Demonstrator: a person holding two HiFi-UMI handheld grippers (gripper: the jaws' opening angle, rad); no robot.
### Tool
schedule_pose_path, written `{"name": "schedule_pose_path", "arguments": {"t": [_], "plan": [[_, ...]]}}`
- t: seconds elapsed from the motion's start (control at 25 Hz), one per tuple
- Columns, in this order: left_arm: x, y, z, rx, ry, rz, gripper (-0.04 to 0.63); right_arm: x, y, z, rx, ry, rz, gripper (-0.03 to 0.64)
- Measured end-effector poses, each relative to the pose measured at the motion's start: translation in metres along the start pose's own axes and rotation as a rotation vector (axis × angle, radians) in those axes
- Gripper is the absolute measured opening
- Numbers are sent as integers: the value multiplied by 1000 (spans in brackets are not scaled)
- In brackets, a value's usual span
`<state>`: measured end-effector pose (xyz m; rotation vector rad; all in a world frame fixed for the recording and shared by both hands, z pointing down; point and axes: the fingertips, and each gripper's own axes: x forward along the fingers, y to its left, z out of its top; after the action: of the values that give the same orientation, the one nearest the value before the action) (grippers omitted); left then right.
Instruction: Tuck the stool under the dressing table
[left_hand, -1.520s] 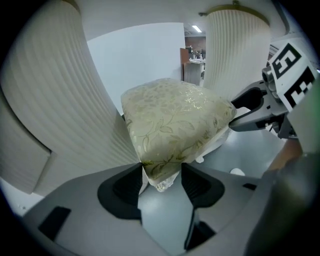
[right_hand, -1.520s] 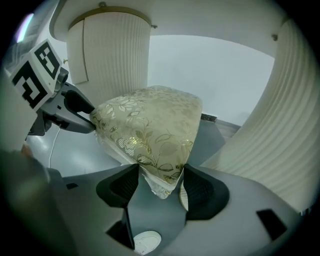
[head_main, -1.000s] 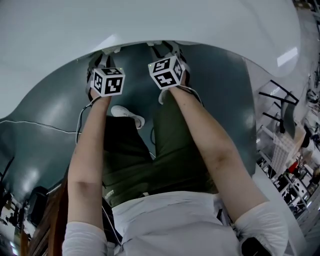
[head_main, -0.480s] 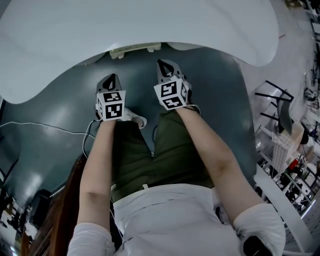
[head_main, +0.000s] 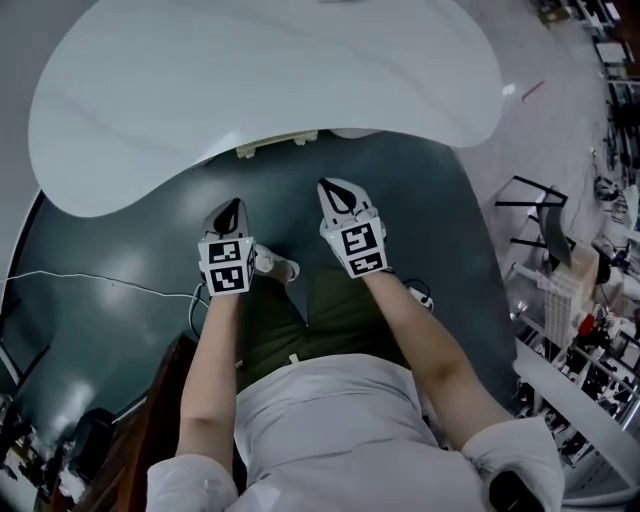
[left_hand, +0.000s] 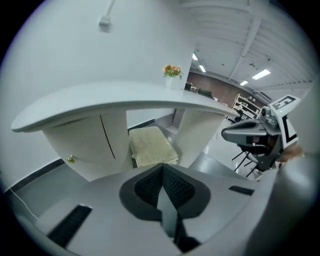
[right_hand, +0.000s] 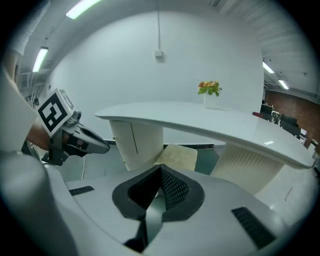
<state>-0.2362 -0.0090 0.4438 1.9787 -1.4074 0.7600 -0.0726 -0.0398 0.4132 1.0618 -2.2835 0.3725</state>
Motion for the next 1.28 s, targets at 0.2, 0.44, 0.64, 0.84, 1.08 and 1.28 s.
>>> {"name": "schedule_pose_path", "arguments": {"t": [0.2,0.44,0.64,0.84,1.08,1.28], "plan": [[-57,-18,49,66,-75,-68,2,-57,16,47,18,-37,36,11],[-115,-14,103,102,-166,-118,2,-93,39,109,8,-86,72,11],[-161,-3,145,87,-248,-119,2,-111,54,165,-14,-138,118,11],[-205,-7,183,51,-325,-132,2,-141,56,212,-50,-175,171,11],[-241,-24,225,36,-401,-179,2,-174,55,259,-60,-246,209,11],[-262,-36,250,57,-467,-159,2,-196,52,288,-64,-313,230,11]]}}
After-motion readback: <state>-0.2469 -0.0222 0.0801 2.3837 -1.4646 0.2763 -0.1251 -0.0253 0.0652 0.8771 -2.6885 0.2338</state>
